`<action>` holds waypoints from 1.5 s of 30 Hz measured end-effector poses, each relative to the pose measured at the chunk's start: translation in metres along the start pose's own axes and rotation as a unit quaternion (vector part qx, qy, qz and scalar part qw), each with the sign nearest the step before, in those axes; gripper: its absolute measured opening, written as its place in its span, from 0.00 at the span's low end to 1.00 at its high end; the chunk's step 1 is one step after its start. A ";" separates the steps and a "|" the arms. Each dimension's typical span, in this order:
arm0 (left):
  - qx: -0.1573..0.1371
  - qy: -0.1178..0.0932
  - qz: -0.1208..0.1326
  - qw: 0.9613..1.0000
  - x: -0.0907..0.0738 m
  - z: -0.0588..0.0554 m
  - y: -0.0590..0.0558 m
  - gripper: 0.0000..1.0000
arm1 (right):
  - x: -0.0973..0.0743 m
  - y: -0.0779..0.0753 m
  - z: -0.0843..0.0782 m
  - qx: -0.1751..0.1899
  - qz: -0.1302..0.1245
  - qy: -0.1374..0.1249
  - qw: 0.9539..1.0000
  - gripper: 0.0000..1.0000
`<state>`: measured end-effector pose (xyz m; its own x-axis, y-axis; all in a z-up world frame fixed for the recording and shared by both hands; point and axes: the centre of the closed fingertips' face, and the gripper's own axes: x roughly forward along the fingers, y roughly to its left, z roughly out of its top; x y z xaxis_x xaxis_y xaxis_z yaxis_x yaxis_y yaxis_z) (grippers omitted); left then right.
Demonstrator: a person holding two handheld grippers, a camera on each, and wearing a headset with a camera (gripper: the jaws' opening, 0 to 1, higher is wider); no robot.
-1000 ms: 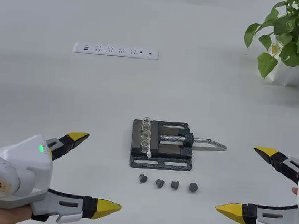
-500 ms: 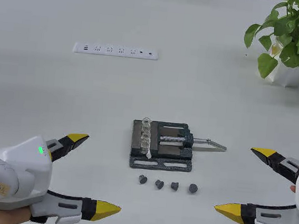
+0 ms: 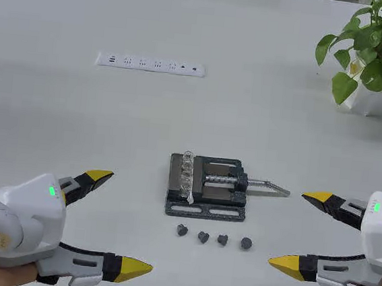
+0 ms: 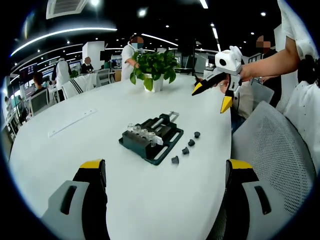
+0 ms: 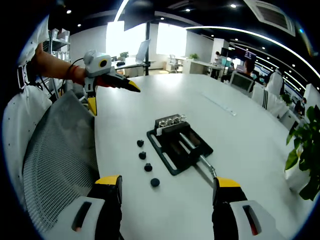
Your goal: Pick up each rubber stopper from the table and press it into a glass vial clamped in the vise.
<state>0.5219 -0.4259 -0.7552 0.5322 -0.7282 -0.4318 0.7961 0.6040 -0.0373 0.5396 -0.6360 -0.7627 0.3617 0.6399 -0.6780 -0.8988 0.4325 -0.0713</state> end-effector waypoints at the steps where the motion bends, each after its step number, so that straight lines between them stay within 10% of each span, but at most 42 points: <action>1: -0.001 0.000 0.000 1.000 0.000 0.000 0.000 0.99 | 0.001 0.000 0.001 -0.002 0.003 0.002 1.000 0.71; 16: -0.004 -0.009 -0.002 1.000 0.001 -0.001 0.002 0.99 | 0.029 0.017 -0.004 -0.072 0.070 0.086 0.991 0.47; 45: -0.024 -0.017 0.000 1.000 0.002 -0.014 0.006 0.99 | 0.070 0.032 -0.042 -0.176 0.146 0.207 0.951 0.16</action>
<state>0.5242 -0.4191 -0.7687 0.5426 -0.7376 -0.4019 0.7814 0.6188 -0.0808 0.5264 -0.6040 -0.8436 0.0214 0.3635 -0.9314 -0.9996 -0.0117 -0.0275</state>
